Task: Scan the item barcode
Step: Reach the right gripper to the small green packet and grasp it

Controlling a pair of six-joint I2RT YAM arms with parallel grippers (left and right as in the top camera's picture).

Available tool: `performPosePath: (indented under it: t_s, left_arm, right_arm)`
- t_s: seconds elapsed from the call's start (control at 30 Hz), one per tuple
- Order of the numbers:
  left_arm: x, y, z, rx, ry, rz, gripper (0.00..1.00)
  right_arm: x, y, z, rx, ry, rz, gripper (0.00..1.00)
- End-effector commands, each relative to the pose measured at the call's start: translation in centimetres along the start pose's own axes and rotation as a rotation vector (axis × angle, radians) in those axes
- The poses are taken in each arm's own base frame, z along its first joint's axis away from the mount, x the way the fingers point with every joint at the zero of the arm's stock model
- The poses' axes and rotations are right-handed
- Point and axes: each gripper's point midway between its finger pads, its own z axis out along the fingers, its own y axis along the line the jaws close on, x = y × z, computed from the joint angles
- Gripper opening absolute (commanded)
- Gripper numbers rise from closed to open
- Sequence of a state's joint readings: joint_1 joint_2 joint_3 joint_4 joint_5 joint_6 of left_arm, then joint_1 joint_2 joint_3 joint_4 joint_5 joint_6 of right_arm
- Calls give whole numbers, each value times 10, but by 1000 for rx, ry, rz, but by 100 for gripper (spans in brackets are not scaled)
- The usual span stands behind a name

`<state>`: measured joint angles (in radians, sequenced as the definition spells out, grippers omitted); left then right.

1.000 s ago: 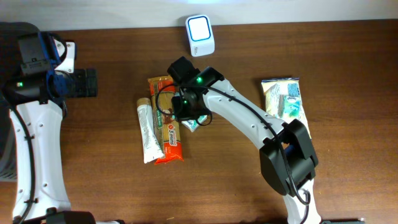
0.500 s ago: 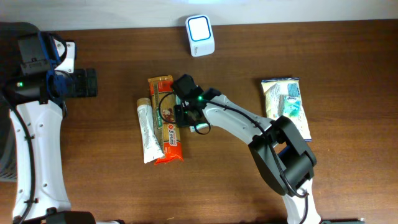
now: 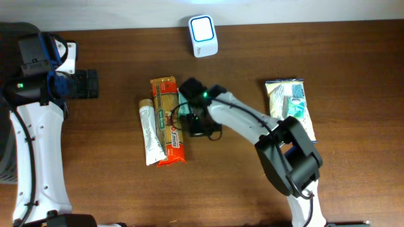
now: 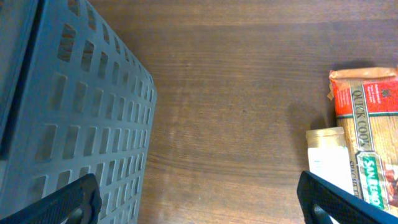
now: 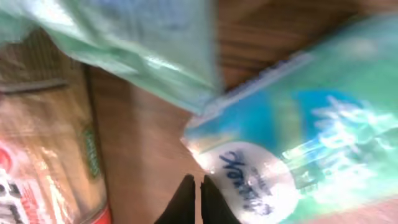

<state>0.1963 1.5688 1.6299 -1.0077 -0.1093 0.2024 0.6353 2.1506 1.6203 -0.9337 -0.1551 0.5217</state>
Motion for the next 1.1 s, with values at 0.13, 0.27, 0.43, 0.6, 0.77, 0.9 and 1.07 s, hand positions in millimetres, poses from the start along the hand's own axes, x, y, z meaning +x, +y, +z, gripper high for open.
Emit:
performPosePath:
  t_s: [0.13,0.27,0.43,0.6,0.77,0.9,1.07]
  left_arm:
    - [-5,5,-8,-12,-24,6,99]
    - [-5,5,-8,-12,-24,6,99]
    - [-5,5,-8,-12,-24,6,99]
    - [-5,5,-8,-12,-24,6,99]
    - [-5,5,-8,-12,-24,6,99]
    - [-5,5,-8,-12,-24,6,99]
    - [-5,5,-8,-12,-24,6,99]
  right_arm:
    - [-51,-31,-64,-49,-62,7,13]
    - [-52,-41,-74,-40,-51,44,15]
    - [-17,-77,-50,117,62,147,14]
    - [-1,-87,-27,137,106,156,15]
    - [-31,-79,-14,87,-26,138,15]
    - [-75,-74,-19,46,-197,78,15]
    - [-100,-59,-38,-79,-257,-68,15]
